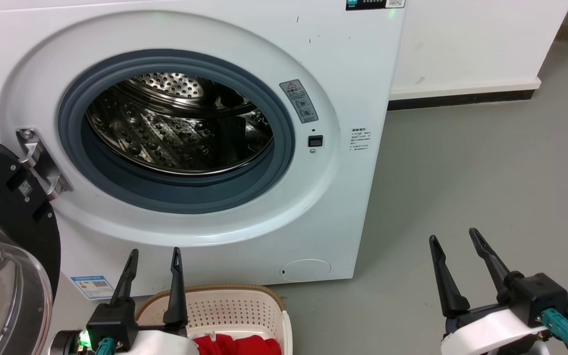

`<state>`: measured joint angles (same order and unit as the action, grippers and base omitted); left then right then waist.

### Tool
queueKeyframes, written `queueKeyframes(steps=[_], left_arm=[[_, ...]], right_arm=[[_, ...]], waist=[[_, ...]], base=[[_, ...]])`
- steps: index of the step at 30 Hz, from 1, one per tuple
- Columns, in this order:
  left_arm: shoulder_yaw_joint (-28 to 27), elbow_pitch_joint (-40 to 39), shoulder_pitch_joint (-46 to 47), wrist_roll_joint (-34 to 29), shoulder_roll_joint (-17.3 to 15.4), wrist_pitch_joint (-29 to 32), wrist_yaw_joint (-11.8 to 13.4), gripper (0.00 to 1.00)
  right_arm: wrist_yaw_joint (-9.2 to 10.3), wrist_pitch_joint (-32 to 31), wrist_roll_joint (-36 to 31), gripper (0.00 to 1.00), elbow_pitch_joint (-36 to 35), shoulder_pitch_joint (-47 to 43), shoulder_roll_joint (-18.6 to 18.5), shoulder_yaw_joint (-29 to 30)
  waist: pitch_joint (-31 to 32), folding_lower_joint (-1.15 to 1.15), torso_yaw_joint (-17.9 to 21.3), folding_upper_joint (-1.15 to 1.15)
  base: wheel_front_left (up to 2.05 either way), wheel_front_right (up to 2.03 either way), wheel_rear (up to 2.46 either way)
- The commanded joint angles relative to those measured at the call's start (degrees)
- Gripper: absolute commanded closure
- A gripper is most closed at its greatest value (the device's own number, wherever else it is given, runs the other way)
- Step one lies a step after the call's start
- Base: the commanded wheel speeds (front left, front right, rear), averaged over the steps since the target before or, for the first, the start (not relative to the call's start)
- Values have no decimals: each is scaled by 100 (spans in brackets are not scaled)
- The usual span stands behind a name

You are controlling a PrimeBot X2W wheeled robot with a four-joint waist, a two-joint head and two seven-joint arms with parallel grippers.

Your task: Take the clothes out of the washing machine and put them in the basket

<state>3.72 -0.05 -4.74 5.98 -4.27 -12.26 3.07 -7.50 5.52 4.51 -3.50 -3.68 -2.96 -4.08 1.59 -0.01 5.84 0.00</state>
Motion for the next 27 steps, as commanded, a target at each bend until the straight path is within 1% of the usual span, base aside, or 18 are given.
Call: queueKeyframes(steps=[1,11,12,15,25,27], left_arm=[[13,-40,-64,15,7,12,39,0],[35,-123,-97,64,-6,19,105,0],[28,-97,-39,52,-6,24,83,100],[33,-15,-81,164,0,29,71,100],[-65,168,91,1417,-28,251,-73,100],[-74,190,109,1530,-31,270,-89,100]], right_arm=[[2,4,14,0,-25,-31,15,-8],[2,-28,43,0,-19,-39,15,-37],[0,-27,18,100,-4,-1,0,-28],[-1,-11,117,100,56,-60,-1,-52],[-1,-103,1446,100,285,109,-89,16],[-1,-111,1564,100,310,128,-96,21]], waist=[[-1,1,-18,0],[3,1,-53,0],[3,1,-54,0],[1,1,-59,0],[-13,1,-102,0],[-15,1,-106,0]], base=[[0,0,0],[0,0,0],[0,0,0],[0,0,0],[0,0,0],[0,0,0]])
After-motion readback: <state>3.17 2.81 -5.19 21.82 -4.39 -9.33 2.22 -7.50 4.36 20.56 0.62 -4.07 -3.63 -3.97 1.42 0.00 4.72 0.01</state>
